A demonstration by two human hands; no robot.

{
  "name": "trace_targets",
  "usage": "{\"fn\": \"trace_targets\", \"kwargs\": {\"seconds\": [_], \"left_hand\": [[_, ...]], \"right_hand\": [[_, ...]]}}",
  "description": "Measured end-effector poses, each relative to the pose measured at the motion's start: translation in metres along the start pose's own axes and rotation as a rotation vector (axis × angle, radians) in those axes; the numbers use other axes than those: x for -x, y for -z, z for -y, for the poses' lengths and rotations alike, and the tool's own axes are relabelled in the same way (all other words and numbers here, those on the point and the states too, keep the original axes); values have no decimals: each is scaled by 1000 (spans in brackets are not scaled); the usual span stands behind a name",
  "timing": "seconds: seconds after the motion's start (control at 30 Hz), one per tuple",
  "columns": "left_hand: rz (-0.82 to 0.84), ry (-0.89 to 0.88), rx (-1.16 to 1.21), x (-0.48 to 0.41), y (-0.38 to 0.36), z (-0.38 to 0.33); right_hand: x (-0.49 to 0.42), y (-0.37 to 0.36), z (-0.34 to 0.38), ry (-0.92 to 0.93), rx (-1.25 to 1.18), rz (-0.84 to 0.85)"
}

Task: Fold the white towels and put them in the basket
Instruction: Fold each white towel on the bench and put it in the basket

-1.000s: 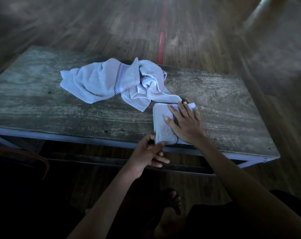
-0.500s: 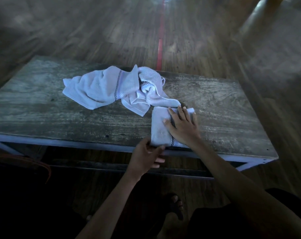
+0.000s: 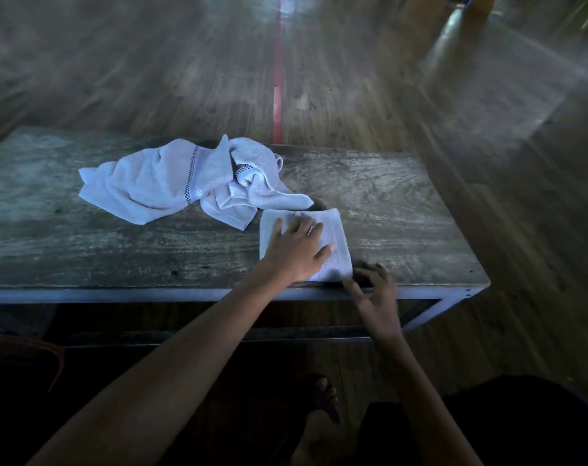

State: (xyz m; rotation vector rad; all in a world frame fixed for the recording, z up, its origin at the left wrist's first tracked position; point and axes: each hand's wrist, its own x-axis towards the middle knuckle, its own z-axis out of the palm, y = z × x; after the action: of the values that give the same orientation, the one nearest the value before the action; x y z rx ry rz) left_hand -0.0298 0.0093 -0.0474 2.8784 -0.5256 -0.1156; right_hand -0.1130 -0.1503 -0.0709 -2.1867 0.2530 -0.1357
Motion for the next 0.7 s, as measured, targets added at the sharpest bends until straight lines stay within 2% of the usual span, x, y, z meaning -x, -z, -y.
{"fn": "trace_targets", "kwargs": {"seconds": [0.1, 0.3, 0.4, 0.7], "left_hand": [[48, -1, -56, -10, -15, 6], [-81, 0, -85, -6, -32, 9], [-218, -10, -88, -6, -36, 9], [-198, -1, -66, -7, -38, 10]], "right_hand": [[-4, -4, 6, -50, 15, 3], [-13, -8, 19, -160, -2, 108], [-19, -6, 20, -195, 55, 140], [-25, 1, 16, -179, 78, 169]]}}
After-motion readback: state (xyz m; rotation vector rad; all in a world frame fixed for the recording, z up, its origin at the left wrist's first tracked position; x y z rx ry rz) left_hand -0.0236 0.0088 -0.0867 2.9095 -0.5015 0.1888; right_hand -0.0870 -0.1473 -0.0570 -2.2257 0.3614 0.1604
